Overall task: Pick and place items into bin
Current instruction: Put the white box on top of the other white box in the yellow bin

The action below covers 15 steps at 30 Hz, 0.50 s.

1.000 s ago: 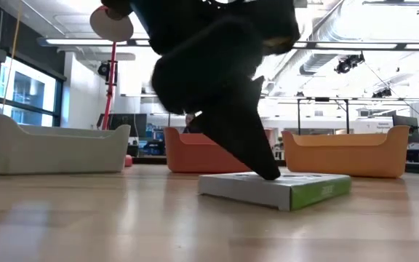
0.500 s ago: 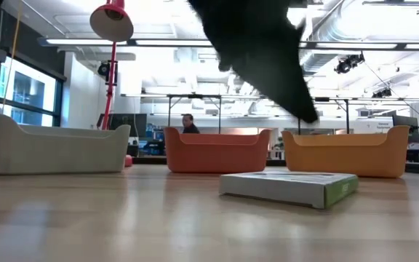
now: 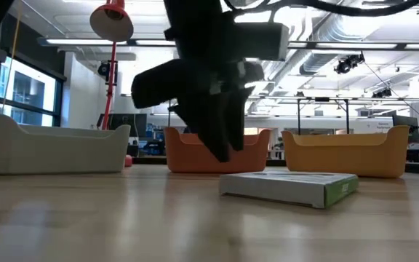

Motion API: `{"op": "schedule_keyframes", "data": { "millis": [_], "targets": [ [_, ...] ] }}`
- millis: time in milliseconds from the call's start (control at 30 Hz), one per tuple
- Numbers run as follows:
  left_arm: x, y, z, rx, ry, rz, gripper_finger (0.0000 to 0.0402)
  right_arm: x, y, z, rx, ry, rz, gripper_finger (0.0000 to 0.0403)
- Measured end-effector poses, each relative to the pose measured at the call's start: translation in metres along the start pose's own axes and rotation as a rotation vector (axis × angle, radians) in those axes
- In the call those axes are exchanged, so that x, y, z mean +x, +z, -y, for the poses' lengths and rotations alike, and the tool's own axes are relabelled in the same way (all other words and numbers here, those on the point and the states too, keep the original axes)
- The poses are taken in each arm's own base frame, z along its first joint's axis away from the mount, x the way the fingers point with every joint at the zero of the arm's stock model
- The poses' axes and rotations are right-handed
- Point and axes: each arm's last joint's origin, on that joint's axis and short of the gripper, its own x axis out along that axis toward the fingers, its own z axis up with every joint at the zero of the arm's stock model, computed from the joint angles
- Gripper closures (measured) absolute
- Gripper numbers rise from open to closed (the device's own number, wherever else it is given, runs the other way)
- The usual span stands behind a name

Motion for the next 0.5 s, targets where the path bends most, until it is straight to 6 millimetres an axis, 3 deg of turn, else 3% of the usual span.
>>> {"op": "schedule_keyframes", "data": {
  "millis": [200, 500],
  "targets": [
    [0.011, -0.006, 0.003, -0.045, -0.085, 0.013, 0.0229, 0.0, 0.0, 0.0, -0.001, 0.001, -0.001, 0.0297],
    [0.005, 0.004, 0.018, -0.15, -0.102, 0.077, 0.0229, 0.0, 0.0, 0.0, -0.001, -0.001, 0.0, 0.0297]
  ]
}}
